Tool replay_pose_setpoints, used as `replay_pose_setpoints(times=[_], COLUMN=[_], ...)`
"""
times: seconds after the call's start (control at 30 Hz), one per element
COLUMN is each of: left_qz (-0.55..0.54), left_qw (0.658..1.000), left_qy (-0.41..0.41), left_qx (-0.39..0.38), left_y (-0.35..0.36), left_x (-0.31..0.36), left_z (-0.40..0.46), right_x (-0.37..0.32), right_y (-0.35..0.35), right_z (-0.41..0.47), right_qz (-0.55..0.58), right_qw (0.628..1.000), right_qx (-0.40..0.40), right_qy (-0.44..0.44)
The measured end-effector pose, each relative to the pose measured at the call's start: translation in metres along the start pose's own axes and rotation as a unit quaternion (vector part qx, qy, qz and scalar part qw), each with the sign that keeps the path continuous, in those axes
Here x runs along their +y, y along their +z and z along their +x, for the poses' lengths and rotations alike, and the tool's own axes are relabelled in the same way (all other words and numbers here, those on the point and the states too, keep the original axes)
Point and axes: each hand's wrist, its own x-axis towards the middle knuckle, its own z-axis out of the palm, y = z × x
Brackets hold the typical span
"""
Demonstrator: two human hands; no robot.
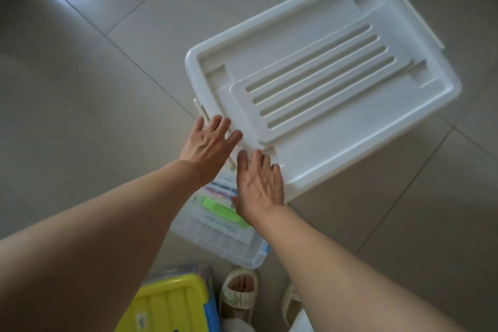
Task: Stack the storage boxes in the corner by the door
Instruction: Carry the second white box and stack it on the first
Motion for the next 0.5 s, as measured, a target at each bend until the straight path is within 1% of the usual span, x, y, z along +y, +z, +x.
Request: replay_pose_setpoints(times=[0.1, 0.13, 0.2, 0.23, 0.3, 0.37, 0.5], left_qz=[0.005, 0.015, 0.035, 0.043, 0.050, 0.059, 0.088], left_qw=[0.994, 0.991, 0.983, 0.978, 0.972, 0.970, 0.963], left_qy=[0.046, 0.058, 0.087, 0.099, 0.116, 0.132, 0.167], left_qx=[0.094, 0.118, 0.161, 0.178, 0.197, 0.198, 0.192], left_y=[0.021, 0.026, 0.033, 0.035, 0.038, 0.039, 0.025], left_x=[-0.006, -0.008, -0.008, -0.006, -0.005, -0.006, -0.003], left_z=[0.008, 0.011, 0.017, 0.020, 0.026, 0.030, 0.032], right_x=[-0.001, 0.000, 0.001, 0.002, 0.005, 0.007, 0.014], right_y=[0.015, 0.019, 0.028, 0.033, 0.040, 0.043, 0.043], right_z=[0.009, 0.012, 0.017, 0.021, 0.025, 0.026, 0.025], right_qz=[-0.016, -0.036, -0.067, -0.070, -0.067, -0.071, -0.052], right_qw=[0.999, 0.998, 0.990, 0.988, 0.985, 0.982, 0.980], right_qx=[0.017, 0.033, 0.103, 0.125, 0.154, 0.174, 0.188], right_qy=[0.034, 0.045, 0.065, 0.064, 0.047, 0.027, 0.029])
